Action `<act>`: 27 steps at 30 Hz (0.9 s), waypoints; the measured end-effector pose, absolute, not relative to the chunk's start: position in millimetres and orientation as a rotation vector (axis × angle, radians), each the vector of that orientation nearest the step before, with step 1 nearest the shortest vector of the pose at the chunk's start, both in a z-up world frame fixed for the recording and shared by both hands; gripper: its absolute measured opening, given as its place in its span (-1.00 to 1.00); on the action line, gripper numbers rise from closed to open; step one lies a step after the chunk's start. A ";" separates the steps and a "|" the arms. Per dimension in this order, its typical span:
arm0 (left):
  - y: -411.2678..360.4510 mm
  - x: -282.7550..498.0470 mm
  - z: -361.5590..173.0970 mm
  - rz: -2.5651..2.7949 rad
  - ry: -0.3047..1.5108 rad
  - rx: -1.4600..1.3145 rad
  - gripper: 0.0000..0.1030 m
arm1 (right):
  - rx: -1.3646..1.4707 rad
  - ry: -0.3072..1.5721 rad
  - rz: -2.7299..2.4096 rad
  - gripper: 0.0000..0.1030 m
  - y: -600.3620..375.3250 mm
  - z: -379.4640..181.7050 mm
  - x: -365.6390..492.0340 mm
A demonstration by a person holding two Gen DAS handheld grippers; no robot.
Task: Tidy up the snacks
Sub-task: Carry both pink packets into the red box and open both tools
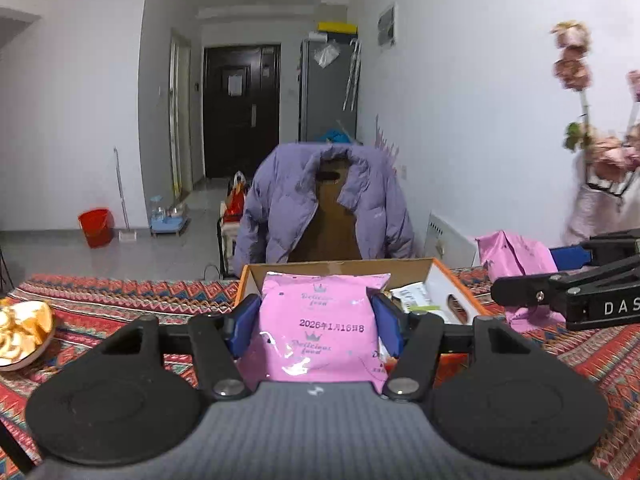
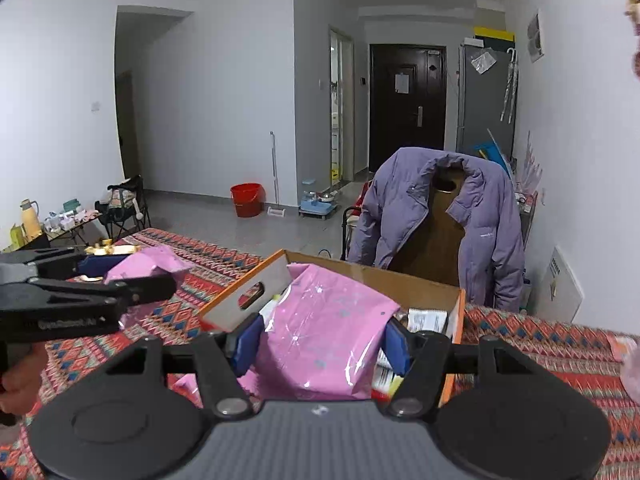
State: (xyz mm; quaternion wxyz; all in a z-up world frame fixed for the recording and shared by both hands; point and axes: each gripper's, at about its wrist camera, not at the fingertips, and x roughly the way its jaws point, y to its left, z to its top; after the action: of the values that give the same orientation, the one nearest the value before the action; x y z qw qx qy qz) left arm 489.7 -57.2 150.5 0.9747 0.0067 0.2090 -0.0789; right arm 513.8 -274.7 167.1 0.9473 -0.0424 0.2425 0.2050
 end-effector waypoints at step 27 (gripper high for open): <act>-41.4 726.8 49.3 -0.150 0.722 -0.152 0.60 | 0.160 0.836 0.381 0.57 -259.2 41.6 774.9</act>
State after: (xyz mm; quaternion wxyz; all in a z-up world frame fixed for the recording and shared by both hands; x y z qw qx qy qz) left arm 726.8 -41.4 49.3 0.9299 -0.0741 0.3528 -0.0731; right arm 774.9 -259.2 41.6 0.8933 0.0773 0.4029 0.1837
